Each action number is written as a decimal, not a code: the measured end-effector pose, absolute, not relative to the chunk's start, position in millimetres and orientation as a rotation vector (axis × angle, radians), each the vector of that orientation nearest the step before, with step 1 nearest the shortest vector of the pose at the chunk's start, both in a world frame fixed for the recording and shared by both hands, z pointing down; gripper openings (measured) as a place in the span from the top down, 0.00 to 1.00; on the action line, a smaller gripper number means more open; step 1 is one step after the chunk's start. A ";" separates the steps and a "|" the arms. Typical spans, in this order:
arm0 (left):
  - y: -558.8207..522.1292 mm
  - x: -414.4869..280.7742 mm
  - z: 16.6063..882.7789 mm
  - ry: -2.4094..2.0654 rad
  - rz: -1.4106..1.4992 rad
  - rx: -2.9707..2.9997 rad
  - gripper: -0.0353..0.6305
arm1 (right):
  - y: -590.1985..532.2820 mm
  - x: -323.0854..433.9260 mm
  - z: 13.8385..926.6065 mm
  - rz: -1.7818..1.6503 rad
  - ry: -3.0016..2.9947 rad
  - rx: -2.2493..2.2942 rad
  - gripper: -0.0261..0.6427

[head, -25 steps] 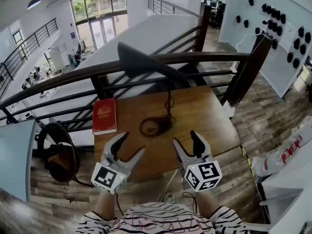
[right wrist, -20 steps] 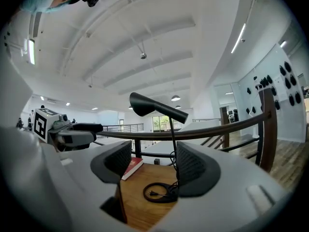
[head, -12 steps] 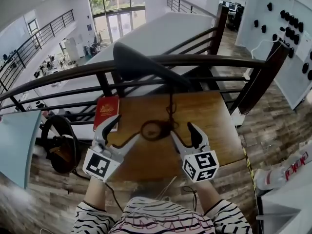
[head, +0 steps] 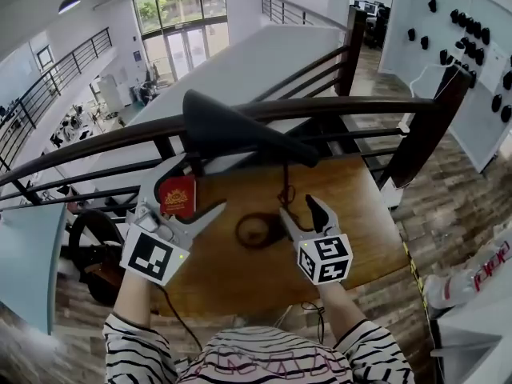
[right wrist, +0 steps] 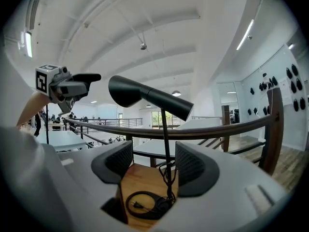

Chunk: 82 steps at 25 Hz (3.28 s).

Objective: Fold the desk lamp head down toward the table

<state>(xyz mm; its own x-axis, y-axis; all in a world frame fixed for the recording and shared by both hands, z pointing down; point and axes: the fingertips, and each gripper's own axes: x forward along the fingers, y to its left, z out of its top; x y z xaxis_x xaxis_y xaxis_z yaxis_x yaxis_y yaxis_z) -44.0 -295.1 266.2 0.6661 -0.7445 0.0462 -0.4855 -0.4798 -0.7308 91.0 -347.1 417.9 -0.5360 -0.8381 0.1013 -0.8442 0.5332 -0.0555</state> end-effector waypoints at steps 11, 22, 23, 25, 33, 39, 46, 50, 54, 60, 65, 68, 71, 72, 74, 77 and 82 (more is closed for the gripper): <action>-343.6 -55.4 235.2 0.674 -0.733 -1.996 0.10 | -403.9 72.3 432.6 0.158 -2.615 1.532 0.59; -373.8 -63.8 256.2 0.397 -1.056 -1.823 0.06 | -426.6 56.8 431.5 0.139 -2.580 1.545 0.64; -374.4 -65.5 261.2 0.385 -1.076 -1.819 0.06 | -427.4 56.0 433.1 0.137 -2.576 1.550 0.65; -376.3 -69.0 268.1 0.375 -1.094 -1.826 0.06 | -429.6 55.5 434.0 0.132 -2.569 1.565 0.68; -376.1 -73.8 279.3 0.379 -1.066 -1.894 0.06 | -439.1 63.9 432.8 0.133 -2.553 1.625 0.81; -373.0 -79.1 292.0 0.426 -1.006 -1.973 0.06 | -440.5 62.4 436.5 0.132 -2.552 1.639 0.88; -369.3 -79.1 296.9 0.488 -0.902 -2.057 0.06 | -441.1 61.5 435.4 0.128 -2.547 1.640 0.88; -368.1 -84.6 309.4 0.513 -0.900 -2.103 0.06 | -441.0 59.4 436.4 0.129 -2.547 1.640 0.88; -366.5 -87.6 325.7 0.538 -0.877 -2.174 0.06 | -440.5 59.9 436.0 0.134 -2.549 1.647 0.88; -364.3 -91.8 375.8 0.554 -0.881 -2.329 0.06 | -442.0 57.2 436.9 0.140 -2.548 1.643 0.88; -358.4 -80.7 441.3 0.524 -0.884 -2.490 0.06 | -441.4 55.0 438.0 0.142 -2.541 1.661 0.88; -356.1 -71.9 467.2 0.514 -0.864 -2.564 0.06 | -442.3 52.2 438.3 0.145 -2.540 1.661 0.88; -357.6 -61.8 474.3 0.538 -0.771 -2.641 0.06 | -443.1 52.0 438.7 0.148 -2.536 1.669 0.88; -358.1 -58.6 475.8 0.546 -0.739 -2.666 0.06 | -443.4 52.0 438.8 0.150 -2.537 1.672 0.88; -358.3 -52.7 480.7 0.555 -0.694 -2.707 0.06 | -443.5 51.4 439.4 0.156 -2.541 1.677 0.89; -357.7 -43.8 488.2 0.557 -0.643 -2.759 0.06 | -443.0 48.7 440.7 0.162 -2.546 1.675 0.89; -359.4 -37.2 485.3 0.592 -0.540 -2.808 0.06 | -442.6 49.0 441.4 0.165 -2.547 1.664 0.89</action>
